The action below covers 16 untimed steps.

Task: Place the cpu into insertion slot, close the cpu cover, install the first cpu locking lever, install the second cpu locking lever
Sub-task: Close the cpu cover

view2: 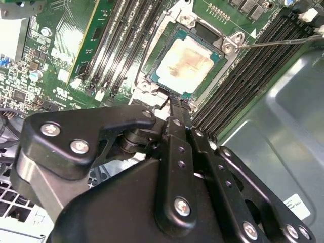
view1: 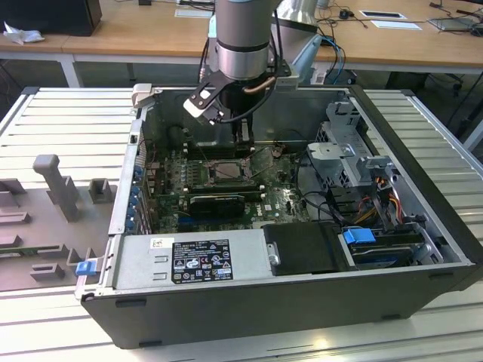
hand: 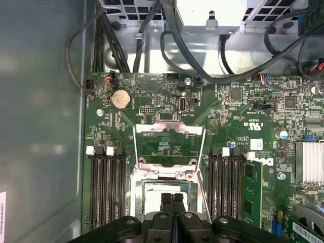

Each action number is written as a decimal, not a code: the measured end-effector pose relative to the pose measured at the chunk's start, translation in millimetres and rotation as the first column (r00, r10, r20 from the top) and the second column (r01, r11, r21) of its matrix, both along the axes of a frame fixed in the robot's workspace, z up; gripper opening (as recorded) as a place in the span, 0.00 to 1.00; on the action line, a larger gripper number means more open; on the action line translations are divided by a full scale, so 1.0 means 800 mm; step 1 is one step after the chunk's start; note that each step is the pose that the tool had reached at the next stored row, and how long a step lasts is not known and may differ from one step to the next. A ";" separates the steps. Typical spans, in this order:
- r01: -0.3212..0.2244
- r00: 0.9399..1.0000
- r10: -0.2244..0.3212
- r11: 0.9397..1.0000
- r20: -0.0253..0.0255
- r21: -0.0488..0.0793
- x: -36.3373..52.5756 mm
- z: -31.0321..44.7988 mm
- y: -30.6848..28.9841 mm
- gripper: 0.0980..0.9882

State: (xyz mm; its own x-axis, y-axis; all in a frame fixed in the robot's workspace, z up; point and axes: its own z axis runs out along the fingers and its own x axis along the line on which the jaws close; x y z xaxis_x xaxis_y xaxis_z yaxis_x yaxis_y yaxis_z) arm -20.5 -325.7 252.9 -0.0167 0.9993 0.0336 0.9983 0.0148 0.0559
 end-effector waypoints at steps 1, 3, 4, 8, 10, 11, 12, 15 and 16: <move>0.000 1.000 0.000 1.000 0.000 0.000 0.000 0.0017 0.0000 0.01; 0.000 1.000 0.000 1.000 0.000 0.000 0.000 0.0066 0.0001 0.01; 0.000 1.000 0.000 1.000 0.000 0.000 0.000 0.0081 0.0001 0.01; 0.000 1.000 0.000 1.000 0.000 0.000 0.000 0.0151 0.0001 0.01; 0.000 1.000 0.000 1.000 0.000 0.000 0.000 0.0158 0.0002 0.01; 0.000 1.000 0.000 1.000 0.000 0.000 0.000 0.0162 0.0001 0.01; 0.000 1.000 0.000 1.000 0.000 0.000 0.000 0.0166 0.0001 0.01; 0.000 1.000 0.000 1.000 0.000 0.000 0.001 0.0176 0.0001 0.01; 0.000 1.000 0.000 1.000 0.000 0.000 0.001 0.0181 0.0001 0.01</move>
State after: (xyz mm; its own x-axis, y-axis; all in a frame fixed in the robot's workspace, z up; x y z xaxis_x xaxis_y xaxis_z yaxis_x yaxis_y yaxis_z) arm -19.4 -325.6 267.4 -0.0167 0.9993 0.0337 0.9983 0.0148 0.0560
